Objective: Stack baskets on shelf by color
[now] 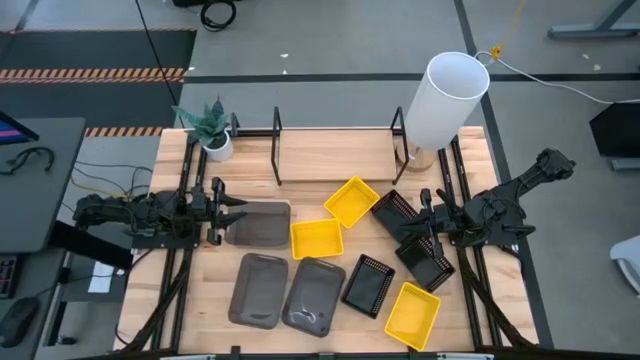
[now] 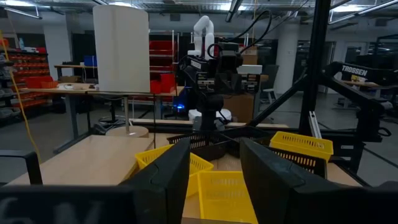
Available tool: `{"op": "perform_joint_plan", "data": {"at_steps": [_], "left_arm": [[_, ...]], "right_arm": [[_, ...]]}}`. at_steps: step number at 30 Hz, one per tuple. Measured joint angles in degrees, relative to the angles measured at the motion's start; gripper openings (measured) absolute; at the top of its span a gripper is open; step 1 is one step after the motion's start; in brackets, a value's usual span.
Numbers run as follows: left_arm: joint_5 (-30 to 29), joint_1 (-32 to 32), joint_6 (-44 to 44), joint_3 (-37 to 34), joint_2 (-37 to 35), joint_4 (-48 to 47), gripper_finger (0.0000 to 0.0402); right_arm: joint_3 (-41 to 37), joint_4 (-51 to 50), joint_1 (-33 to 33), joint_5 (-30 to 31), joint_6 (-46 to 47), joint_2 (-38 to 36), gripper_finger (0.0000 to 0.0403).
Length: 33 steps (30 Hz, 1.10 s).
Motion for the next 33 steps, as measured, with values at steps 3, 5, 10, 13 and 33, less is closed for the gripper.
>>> {"op": "perform_joint_plan", "data": {"at_steps": [3, 5, 10, 13, 33], "left_arm": [[0.0, 0.0, 0.0, 0.0, 0.0, -0.02, 0.0151], [0.0, 0.02, 0.0, 0.0, 0.0, -0.02, 0.0151], [0.0, 0.02, 0.0, 0.0, 0.0, 0.0, 0.0151], [0.0, 0.0, 0.0, 0.0, 0.02, 0.0, 0.0151], [0.03, -0.08, -3.35, 0.0, 0.02, -0.02, 0.0148]], "right_arm": [[0.0, 0.02, 0.0, 0.0, 0.01, 0.0, 0.0023], [0.01, 0.01, 0.0, -0.01, 0.0, 0.0, 0.0023], [0.0, 0.0, -0.01, -0.01, 0.0, 0.0, 0.0023], [0.0, 0.0, -0.01, -0.01, 0.0, 0.0, 0.0023], [0.0, 0.02, -0.01, 0.01, 0.0, 0.0, 0.0023]]}}
